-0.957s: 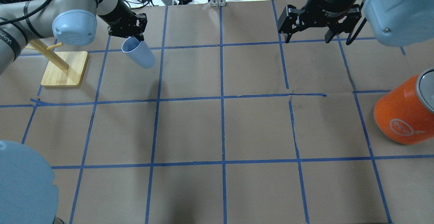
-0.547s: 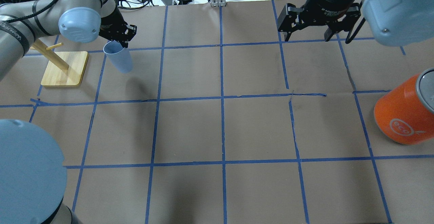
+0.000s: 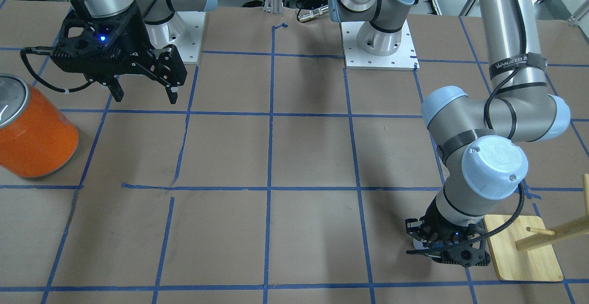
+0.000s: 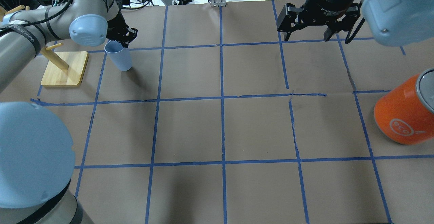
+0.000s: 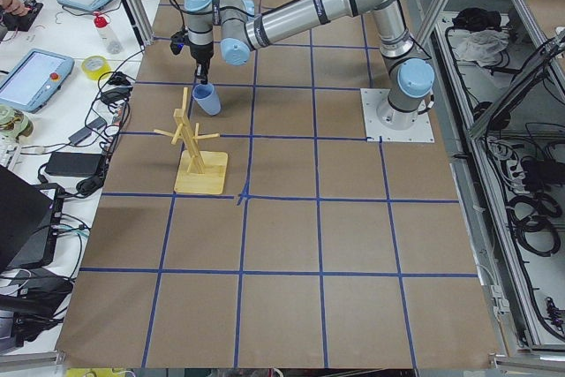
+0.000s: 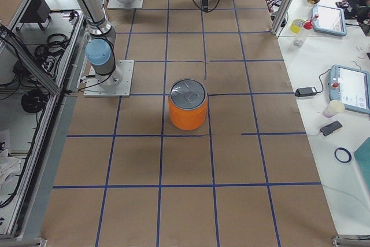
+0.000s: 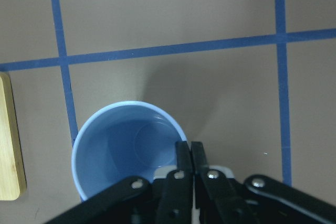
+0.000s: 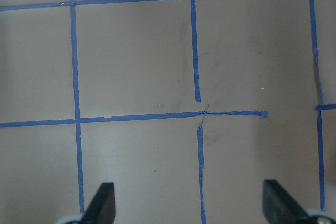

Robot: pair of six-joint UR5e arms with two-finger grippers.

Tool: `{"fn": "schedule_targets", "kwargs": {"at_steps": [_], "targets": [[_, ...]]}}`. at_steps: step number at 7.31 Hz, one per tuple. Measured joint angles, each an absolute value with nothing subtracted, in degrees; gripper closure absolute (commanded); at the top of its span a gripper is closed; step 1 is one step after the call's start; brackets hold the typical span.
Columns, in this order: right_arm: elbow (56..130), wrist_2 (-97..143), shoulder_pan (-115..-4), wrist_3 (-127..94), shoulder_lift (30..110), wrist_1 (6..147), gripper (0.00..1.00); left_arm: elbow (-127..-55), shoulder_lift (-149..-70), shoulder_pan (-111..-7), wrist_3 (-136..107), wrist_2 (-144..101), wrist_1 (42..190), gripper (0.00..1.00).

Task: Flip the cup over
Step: 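Open the left gripper and raise it off the upright cup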

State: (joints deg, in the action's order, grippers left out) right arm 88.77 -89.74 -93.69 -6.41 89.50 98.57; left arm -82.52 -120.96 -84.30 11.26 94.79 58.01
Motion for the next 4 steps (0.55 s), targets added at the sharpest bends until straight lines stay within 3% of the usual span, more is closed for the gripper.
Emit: {"fn": "schedule_targets", "kwargs": {"at_steps": [1, 3, 4], "targets": [[88.8, -89.7, -93.7, -6.4, 89.5, 98.6, 0.00, -82.8, -121.2, -84.3, 10.9, 94.5, 56.2, 1.00], [88.8, -89.7, -93.7, -6.4, 89.5, 98.7, 0.00, -83.7, -121.2, -84.7, 9.5, 94.4, 54.9, 0.41], [88.8, -89.7, -93.7, -6.4, 89.5, 98.7, 0.00, -84.5, -121.1, -84.8, 8.1, 94.4, 54.7, 0.29]]}}
